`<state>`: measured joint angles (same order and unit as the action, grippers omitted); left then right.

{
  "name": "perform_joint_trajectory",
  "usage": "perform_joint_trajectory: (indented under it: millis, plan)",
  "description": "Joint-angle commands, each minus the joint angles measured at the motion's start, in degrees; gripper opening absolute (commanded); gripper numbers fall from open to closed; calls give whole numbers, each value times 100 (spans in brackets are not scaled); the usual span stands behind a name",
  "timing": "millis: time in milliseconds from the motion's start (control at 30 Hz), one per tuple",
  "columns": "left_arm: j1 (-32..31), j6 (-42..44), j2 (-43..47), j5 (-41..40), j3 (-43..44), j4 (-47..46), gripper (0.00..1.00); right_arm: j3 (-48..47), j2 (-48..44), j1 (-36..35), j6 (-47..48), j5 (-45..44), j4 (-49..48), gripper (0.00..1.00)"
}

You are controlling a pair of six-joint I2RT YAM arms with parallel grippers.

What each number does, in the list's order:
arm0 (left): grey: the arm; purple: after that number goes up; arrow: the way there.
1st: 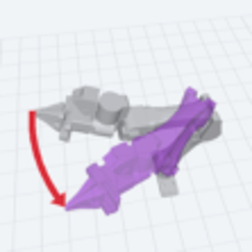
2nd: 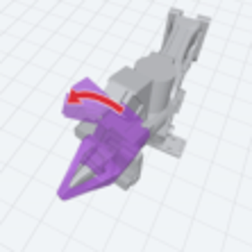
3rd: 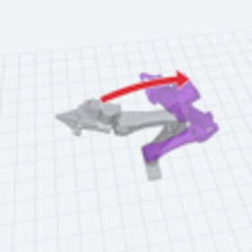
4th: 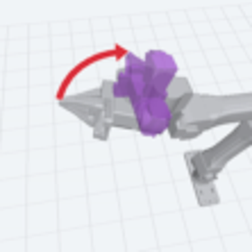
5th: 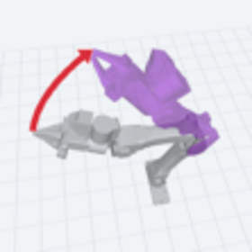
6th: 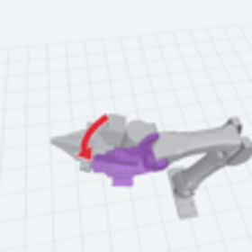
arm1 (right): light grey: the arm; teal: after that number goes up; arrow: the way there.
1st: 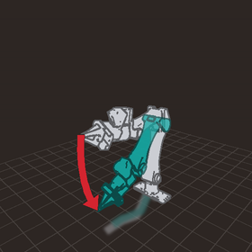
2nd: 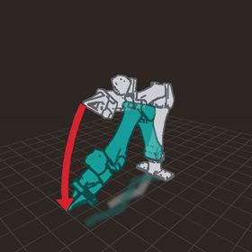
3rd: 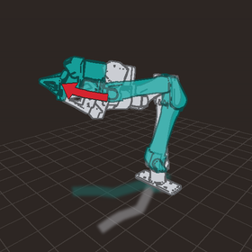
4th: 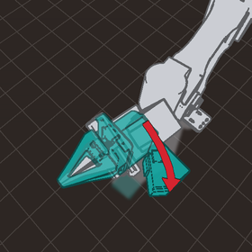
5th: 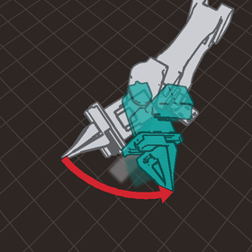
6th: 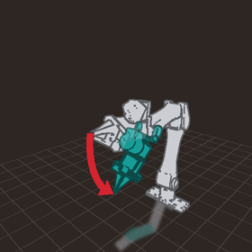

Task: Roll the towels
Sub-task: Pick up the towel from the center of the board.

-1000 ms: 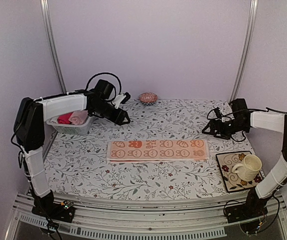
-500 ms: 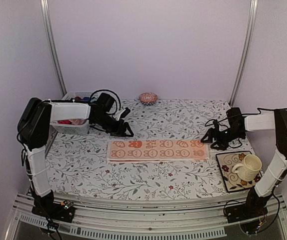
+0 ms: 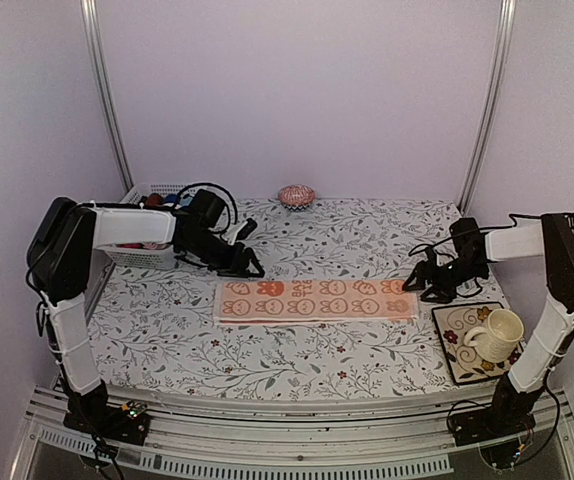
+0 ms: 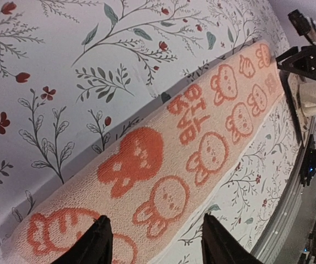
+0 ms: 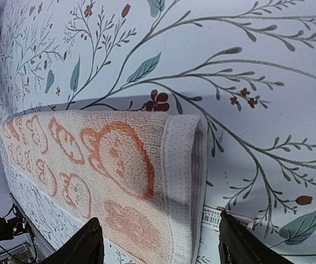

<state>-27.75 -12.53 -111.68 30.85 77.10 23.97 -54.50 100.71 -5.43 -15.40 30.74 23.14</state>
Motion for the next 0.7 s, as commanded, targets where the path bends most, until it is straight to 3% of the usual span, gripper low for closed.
perform_joint_trajectory:
  millis: [0, 233, 367, 500, 667]
  plan:
    - [-29, -16, 214, -16, -110, -136, 56, -24, 381, -219, 48, -206, 218, 71]
    - [-29, -52, 313, -8, -301, -204, 56, 27, 572, -379, -45, -340, 132, 62]
    - [-29, -47, 409, -50, -406, -213, 56, 75, 602, -380, -48, -397, 138, 44]
    - [-31, -59, 491, -80, -505, -247, 56, -55, 514, -380, 4, -349, 258, 6]
    - [-38, -74, 574, -100, -516, -235, 56, -714, 281, -210, 364, -499, 930, 2]
